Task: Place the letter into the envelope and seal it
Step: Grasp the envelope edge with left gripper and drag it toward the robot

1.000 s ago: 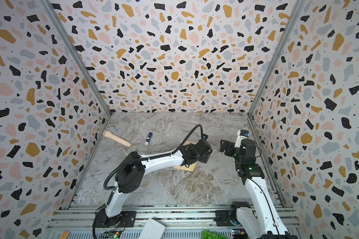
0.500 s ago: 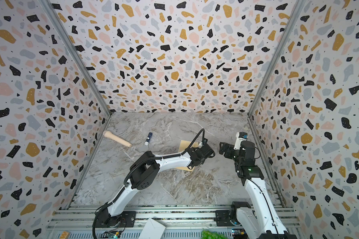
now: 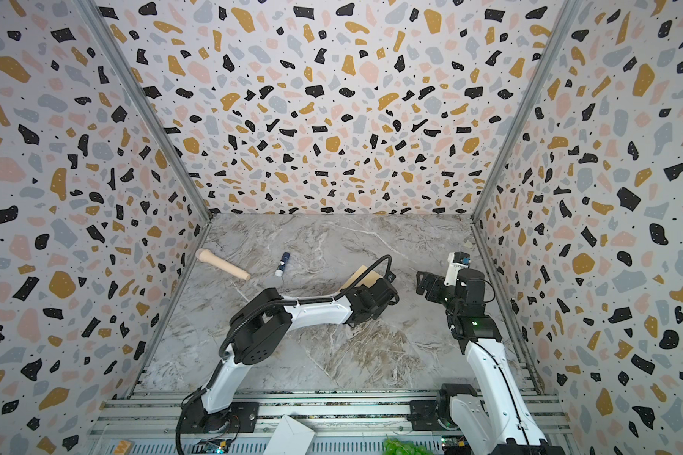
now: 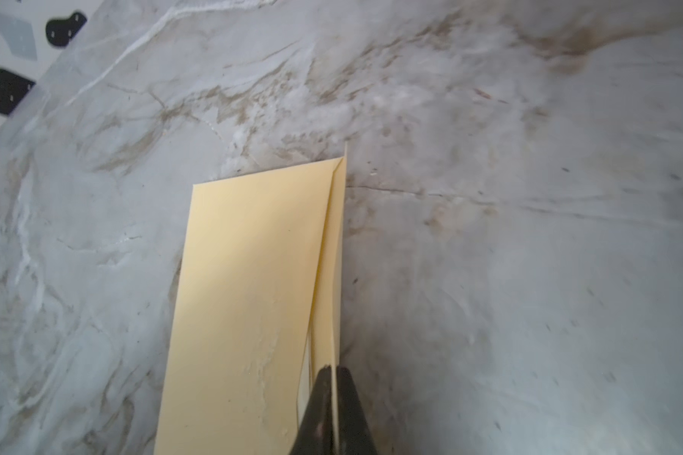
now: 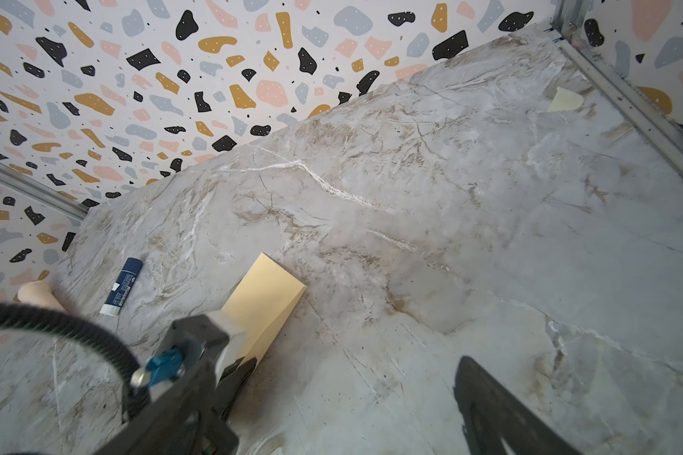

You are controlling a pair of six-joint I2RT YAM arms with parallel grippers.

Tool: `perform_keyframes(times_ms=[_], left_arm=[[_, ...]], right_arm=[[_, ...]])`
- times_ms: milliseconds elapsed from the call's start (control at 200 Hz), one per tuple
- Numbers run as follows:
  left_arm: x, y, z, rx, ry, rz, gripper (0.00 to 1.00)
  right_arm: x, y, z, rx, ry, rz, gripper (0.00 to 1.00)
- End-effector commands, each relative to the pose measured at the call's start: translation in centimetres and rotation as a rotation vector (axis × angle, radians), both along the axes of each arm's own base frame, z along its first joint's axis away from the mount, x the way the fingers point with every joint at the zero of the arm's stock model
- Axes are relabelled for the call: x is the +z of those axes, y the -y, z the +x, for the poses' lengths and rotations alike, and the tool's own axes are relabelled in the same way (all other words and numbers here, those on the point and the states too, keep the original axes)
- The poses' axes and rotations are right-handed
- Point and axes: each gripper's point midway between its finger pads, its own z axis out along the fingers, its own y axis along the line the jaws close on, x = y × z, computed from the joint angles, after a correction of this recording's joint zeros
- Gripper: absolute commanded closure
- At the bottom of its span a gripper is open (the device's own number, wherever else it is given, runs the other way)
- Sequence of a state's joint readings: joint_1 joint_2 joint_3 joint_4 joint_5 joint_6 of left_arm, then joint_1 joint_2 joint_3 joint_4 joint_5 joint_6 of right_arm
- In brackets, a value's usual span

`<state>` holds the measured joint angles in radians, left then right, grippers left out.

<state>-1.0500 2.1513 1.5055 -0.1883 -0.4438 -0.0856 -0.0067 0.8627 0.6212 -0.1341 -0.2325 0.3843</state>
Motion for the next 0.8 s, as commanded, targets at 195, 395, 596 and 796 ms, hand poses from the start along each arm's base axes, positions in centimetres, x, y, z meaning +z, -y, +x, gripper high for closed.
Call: perform_keyframes(times_ms=[195,395,596,796], left_arm=[[5.8,-3.0,-7.7,-0.706,0.309,0.078,1.00],[6.6,-5.7,-9.4,-0.863,0.472,0.181,1.00],[5.8,-5.7,-10.8,-0.949,0.503,0.137,1.00],[3.3,-5.4,-11.1,-0.972,0.431,0.147,1.00]], right_arm=[[0.6,-0.6,-0.2,0.033,0.033,0.037,0.05],[0.7,-1.2,-0.4,0.060,0.043,0.054,0.05],[1.2,-1.6,-0.6,0.087,0.054,0.066,0.05],[1.3,-2.0,-0.8,0.103,0.055,0.074,0.05]])
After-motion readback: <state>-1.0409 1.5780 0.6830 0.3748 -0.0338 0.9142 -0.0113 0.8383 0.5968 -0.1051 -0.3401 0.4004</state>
